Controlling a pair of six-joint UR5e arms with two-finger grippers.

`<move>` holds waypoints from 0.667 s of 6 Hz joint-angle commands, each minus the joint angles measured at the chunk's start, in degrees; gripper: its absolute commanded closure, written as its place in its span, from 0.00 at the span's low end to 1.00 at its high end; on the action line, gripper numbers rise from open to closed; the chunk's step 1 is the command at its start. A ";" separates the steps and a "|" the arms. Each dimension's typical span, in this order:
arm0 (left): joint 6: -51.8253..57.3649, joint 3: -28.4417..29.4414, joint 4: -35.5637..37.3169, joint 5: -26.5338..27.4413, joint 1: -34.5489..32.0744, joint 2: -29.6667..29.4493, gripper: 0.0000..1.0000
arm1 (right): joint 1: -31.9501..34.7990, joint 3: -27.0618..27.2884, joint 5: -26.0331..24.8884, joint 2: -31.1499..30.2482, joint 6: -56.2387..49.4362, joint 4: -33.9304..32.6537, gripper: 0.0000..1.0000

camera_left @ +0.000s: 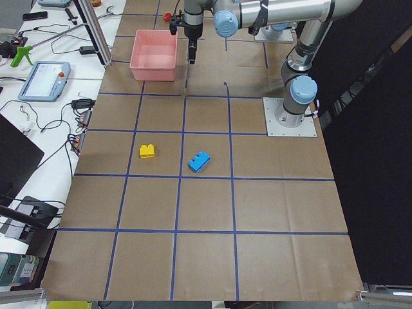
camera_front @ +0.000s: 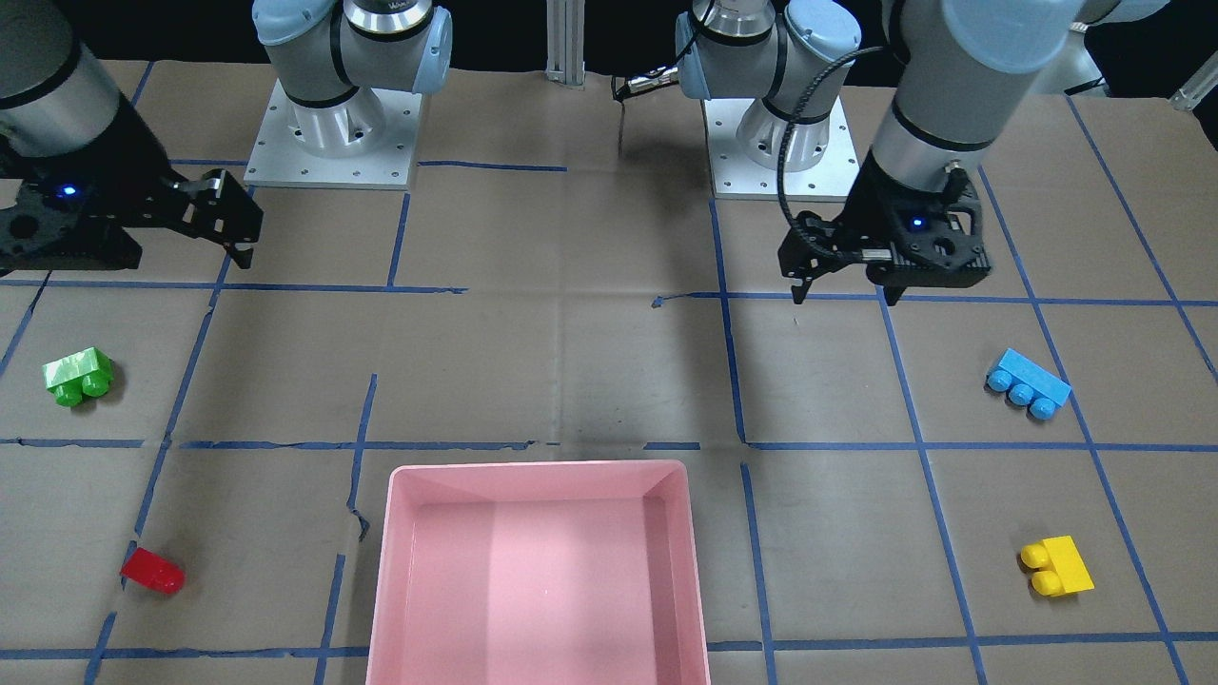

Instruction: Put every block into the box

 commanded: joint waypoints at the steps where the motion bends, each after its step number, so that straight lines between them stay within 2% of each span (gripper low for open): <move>1: 14.96 -0.16 0.47 0.06 11.24 -0.93 0.04 | -10.23 0.41 -0.29 0.07 -16.91 -0.23 0.00; 2: 26.94 -0.16 0.82 0.15 15.82 -3.11 0.04 | -16.55 0.50 -0.20 0.33 -26.58 -0.66 0.00; 3: 21.15 -0.08 1.26 -0.46 23.35 -6.52 0.03 | -23.58 1.72 -0.20 0.51 -37.03 -2.67 0.00; 4: 18.74 -0.08 5.70 -1.68 30.74 -10.65 0.03 | -29.74 5.65 -0.11 0.34 -45.32 -6.95 0.00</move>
